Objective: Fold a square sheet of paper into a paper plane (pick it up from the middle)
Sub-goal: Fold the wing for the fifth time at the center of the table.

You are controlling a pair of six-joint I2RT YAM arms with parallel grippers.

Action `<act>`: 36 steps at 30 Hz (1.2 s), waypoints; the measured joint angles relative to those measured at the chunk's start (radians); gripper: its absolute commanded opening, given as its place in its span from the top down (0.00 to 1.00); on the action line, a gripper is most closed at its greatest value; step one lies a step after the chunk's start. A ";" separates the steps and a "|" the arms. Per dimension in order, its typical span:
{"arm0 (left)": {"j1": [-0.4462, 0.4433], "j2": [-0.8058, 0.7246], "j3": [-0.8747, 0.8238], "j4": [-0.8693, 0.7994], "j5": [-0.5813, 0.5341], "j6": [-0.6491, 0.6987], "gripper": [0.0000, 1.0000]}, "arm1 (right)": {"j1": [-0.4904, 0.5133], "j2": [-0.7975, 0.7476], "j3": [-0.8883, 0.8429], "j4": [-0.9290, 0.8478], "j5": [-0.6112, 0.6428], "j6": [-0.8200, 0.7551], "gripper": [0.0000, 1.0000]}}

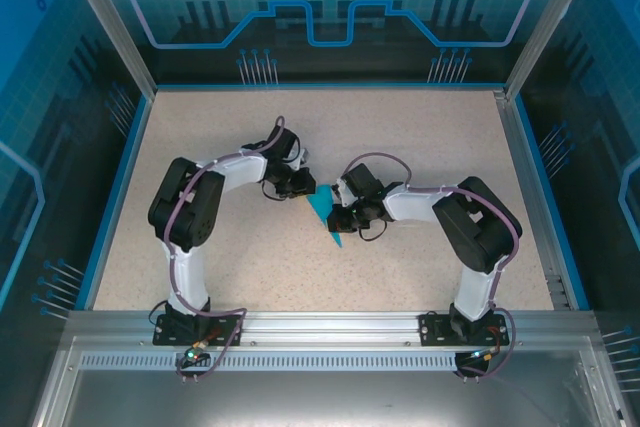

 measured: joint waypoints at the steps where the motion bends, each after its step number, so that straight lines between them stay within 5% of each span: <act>1: 0.004 0.002 0.003 0.000 0.000 0.003 0.83 | 0.000 0.000 0.000 0.000 -0.001 0.000 0.95; 23: 0.010 0.042 0.026 -0.008 -0.023 -0.006 0.80 | -0.011 0.011 -0.010 0.009 -0.026 -0.007 0.96; 36: -0.092 -0.173 -0.066 0.071 -0.004 -0.097 0.82 | -0.018 0.021 -0.006 0.006 -0.047 -0.008 0.96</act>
